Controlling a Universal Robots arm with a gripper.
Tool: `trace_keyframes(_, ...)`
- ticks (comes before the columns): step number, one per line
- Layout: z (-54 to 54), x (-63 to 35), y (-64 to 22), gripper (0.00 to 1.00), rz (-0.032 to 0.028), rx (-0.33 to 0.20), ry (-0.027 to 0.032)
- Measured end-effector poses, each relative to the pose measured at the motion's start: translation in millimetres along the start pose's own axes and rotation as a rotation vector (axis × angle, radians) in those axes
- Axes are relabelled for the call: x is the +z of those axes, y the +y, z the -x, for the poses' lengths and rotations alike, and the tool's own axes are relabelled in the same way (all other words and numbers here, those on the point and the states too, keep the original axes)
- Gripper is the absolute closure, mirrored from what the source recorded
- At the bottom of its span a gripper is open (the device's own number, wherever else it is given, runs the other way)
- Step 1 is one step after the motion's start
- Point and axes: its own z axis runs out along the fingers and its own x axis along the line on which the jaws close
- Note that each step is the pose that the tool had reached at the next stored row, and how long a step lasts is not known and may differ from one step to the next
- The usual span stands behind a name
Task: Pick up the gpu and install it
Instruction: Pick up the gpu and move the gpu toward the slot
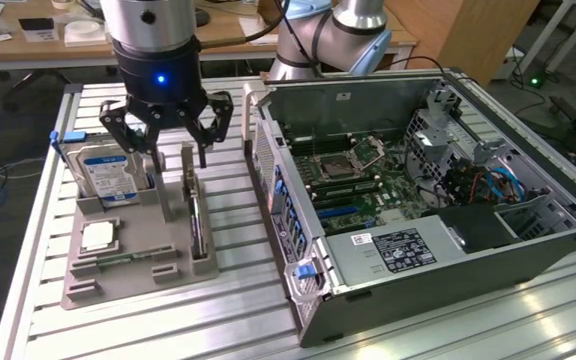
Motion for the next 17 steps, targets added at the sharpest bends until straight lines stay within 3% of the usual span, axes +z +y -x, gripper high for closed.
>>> trace_keyframes(17, 0.8, 30.9, -3.3, 0.39, 0.0002, -0.006, 0.0000)
